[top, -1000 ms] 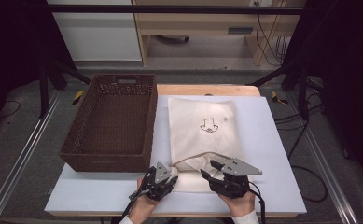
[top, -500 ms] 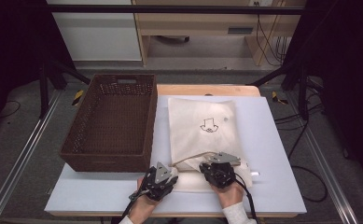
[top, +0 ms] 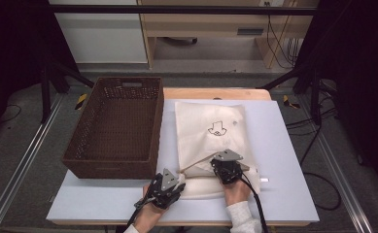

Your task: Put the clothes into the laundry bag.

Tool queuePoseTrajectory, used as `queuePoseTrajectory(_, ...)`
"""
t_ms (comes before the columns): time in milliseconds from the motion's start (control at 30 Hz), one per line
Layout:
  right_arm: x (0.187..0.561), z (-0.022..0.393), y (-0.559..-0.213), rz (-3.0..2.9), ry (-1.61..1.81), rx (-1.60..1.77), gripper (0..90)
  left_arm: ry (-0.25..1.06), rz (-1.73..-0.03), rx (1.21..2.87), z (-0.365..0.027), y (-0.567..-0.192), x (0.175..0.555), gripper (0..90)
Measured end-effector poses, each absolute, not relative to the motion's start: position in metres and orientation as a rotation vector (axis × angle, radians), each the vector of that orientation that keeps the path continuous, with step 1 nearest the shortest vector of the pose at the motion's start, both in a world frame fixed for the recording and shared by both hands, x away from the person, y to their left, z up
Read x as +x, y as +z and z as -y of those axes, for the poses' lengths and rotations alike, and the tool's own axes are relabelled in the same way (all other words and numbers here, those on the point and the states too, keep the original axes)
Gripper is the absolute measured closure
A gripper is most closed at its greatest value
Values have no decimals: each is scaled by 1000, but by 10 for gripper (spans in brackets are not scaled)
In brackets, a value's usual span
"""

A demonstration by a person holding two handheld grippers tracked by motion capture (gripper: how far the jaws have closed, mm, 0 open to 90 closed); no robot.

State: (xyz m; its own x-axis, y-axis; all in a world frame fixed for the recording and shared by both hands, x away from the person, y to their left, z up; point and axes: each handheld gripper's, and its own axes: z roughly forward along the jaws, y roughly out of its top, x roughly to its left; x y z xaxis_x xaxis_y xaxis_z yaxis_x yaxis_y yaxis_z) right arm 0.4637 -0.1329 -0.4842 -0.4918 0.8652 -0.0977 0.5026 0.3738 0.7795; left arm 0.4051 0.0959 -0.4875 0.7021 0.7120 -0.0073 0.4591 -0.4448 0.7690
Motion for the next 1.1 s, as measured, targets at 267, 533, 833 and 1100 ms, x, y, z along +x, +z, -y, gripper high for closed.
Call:
queuePoseTrajectory(267,451,143,-476,-2144,1058,1176,813,408,-890,2117,-96,-488,405,782)
queuePoseTrajectory(533,428,148,-482,-2236,1010,1186,900,404,-893,2116,-96,-487,405,782)
queuePoseTrajectory(833,463,144,-485,-2124,909,1216,900,388,-896,2112,-97,-487,407,783)
queuePoseTrajectory(1100,475,146,-490,-2035,858,1177,900,382,-896,2111,-98,-487,407,785)
